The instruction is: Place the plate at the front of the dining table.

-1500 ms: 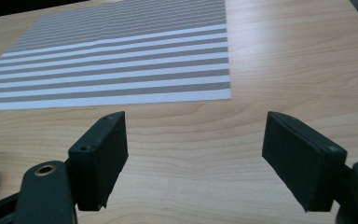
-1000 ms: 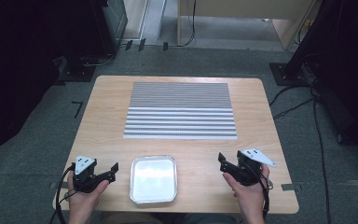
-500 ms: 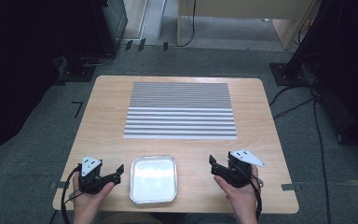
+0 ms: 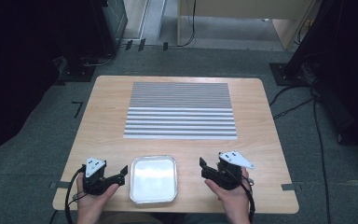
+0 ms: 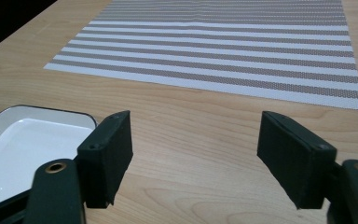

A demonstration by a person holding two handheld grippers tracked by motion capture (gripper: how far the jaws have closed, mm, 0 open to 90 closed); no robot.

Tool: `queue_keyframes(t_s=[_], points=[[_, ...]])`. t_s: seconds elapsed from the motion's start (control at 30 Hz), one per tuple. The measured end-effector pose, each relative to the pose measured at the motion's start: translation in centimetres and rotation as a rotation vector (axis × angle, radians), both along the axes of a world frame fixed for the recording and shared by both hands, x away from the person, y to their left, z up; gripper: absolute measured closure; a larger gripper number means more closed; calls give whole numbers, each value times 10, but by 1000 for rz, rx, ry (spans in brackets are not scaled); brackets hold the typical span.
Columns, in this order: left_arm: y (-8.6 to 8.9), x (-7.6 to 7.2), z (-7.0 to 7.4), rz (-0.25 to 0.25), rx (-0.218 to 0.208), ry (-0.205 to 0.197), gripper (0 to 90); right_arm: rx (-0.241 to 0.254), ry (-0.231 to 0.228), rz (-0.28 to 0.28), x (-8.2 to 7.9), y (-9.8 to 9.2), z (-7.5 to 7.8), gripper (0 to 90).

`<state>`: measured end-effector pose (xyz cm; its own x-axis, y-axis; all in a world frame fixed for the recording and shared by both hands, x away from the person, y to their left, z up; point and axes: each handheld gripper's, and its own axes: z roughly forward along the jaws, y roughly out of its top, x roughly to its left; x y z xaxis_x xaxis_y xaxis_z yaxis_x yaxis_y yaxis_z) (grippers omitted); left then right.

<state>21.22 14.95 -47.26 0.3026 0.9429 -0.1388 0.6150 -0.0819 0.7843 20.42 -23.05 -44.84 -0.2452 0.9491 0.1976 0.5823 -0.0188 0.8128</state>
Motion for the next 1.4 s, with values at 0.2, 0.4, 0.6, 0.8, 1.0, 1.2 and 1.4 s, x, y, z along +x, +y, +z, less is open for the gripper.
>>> queue_keyframes(t_s=[0.2,0.4,0.6,0.8,1.0,1.2,1.4], points=[[-5,-1,0,3,2,7,170,16,-22,36,-3,11,-3,398],[-9,-2,0,21,4,21,246,60,-41,65,-6,22,-7,490],[-10,-4,0,4,-6,29,295,86,-34,84,-8,32,-11,520],[-16,-5,-2,-32,-12,46,322,100,-10,110,-8,41,-16,532],[-20,-6,-3,-55,-33,55,384,89,17,84,-9,47,-21,585],[-22,-8,-3,-56,-41,67,463,172,16,90,-11,53,-25,680],[-26,-9,-3,-109,-51,92,531,187,68,134,-12,65,-31,730]])
